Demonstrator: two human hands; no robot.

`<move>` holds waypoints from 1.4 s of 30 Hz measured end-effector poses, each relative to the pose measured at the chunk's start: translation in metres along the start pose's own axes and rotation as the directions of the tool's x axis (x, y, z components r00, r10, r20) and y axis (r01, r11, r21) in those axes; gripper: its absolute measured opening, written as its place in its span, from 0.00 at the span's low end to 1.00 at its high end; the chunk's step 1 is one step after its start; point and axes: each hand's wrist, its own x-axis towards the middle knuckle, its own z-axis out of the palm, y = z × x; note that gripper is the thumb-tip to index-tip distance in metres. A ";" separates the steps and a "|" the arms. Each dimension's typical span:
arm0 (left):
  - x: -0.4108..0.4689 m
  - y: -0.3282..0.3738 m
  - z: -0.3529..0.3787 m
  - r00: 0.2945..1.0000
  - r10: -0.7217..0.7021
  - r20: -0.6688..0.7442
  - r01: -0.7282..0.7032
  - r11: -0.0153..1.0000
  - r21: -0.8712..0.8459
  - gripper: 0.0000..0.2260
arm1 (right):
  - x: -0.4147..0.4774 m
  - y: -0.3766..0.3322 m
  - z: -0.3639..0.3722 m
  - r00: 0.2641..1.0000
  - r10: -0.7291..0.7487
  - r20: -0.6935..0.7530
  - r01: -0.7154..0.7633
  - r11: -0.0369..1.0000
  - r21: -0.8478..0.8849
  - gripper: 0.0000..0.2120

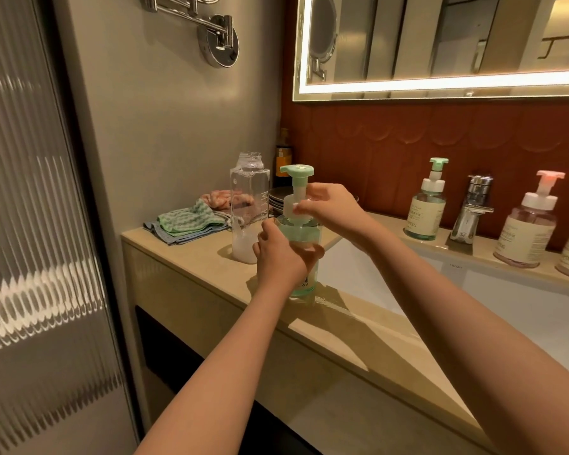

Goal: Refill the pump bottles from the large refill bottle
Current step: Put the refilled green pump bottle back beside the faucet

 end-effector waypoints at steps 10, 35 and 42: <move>-0.001 0.001 -0.002 1.000 -0.007 0.001 0.007 1.000 0.001 0.35 | 0.002 -0.001 0.000 0.997 0.074 -0.008 -0.074 0.997 0.019 0.26; -0.001 0.002 -0.002 0.999 -0.034 0.011 0.034 0.999 -0.025 0.36 | 0.005 0.008 0.003 0.991 0.010 -0.136 -0.032 0.987 -0.160 0.32; -0.001 0.003 -0.003 1.000 -0.023 0.006 0.023 1.000 -0.011 0.35 | 0.003 0.009 0.000 0.998 -0.014 -0.055 0.013 0.999 -0.036 0.28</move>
